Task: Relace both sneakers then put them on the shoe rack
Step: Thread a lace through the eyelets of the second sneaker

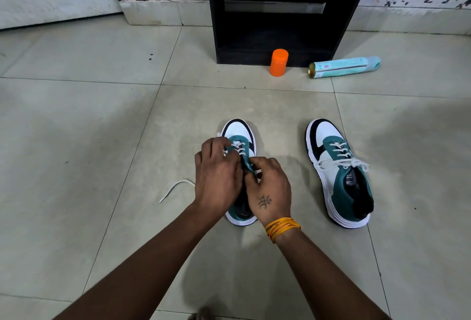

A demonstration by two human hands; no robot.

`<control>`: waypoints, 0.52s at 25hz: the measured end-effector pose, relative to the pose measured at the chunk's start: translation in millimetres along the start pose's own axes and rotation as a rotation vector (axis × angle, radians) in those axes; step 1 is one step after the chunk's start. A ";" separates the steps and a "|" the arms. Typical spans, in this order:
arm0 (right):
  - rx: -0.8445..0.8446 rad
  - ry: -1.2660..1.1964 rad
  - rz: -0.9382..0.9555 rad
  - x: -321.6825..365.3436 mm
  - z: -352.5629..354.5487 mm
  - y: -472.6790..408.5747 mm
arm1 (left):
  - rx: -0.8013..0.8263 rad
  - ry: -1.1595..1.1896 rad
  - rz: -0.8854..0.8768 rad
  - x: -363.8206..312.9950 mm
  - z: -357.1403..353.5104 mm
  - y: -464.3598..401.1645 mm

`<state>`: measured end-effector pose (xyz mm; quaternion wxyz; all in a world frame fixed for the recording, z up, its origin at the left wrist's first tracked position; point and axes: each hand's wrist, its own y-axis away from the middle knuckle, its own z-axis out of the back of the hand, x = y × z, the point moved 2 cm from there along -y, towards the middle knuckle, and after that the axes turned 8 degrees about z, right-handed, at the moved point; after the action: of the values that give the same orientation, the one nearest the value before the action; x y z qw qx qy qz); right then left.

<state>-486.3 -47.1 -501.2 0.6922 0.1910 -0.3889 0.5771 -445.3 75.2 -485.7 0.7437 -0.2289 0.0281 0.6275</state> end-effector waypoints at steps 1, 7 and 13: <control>-0.001 -0.020 -0.004 0.3 0.4 0.4 | 0.002 0.053 0.023 0.3 -2.2 0.1; 0.026 -0.079 -0.023 5.0 10.6 -4.4 | 0.011 0.298 0.177 4.1 -10.0 1.0; 0.072 0.092 0.285 -7.8 14.3 -23.1 | -0.008 0.299 0.153 9.5 -13.9 4.6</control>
<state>-469.1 -68.4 -493.9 0.6132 0.1317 -0.3591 0.6912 -444.2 79.2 -502.7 0.6804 -0.3196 0.1533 0.6414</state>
